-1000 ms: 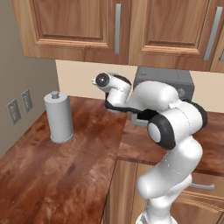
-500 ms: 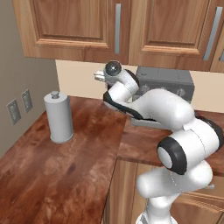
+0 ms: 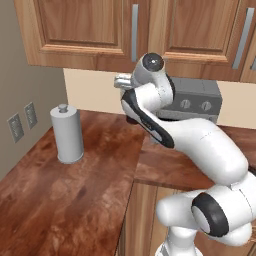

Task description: Place the drinks on the dining counter in a tight cluster.

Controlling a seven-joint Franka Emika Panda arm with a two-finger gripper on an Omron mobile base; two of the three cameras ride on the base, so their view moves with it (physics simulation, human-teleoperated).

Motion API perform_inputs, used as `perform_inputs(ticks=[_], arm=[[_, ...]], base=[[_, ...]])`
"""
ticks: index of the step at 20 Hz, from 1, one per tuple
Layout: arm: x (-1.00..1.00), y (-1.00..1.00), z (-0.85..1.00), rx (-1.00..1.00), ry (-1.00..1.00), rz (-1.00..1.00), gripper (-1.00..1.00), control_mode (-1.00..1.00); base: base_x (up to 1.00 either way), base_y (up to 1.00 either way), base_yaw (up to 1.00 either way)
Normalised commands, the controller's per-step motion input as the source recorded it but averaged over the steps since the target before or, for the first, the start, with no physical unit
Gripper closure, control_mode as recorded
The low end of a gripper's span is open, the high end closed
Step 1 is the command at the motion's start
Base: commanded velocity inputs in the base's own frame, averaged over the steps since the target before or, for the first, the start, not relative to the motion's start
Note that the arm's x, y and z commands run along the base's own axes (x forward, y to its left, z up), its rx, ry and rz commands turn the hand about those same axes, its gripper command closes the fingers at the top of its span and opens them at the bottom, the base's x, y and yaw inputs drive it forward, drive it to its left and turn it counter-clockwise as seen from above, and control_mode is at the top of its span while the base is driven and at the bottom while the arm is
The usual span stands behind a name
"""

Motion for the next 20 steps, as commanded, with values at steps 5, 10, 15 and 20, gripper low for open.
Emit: perform_inputs(ticks=[5, 10, 15, 20], arm=[[-0.92, -0.03, 0.25, 0.02, 0.07, 0.16, 1.0, -1.0], [-0.76, -0.1, 0.06, 0.07, -0.07, 0.17, 1.0, -1.0], [-0.92, -0.39, 0.15, 0.02, 0.02, 0.12, 1.0, -1.0], [-0.78, -0.4, 0.41, 0.0, 0.1, 0.02, 1.0, -1.0]], base=[[0.0, 0.0, 0.0], [0.0, 0.0, 0.0], [0.0, 0.0, 0.0], [0.0, 0.0, 0.0]])
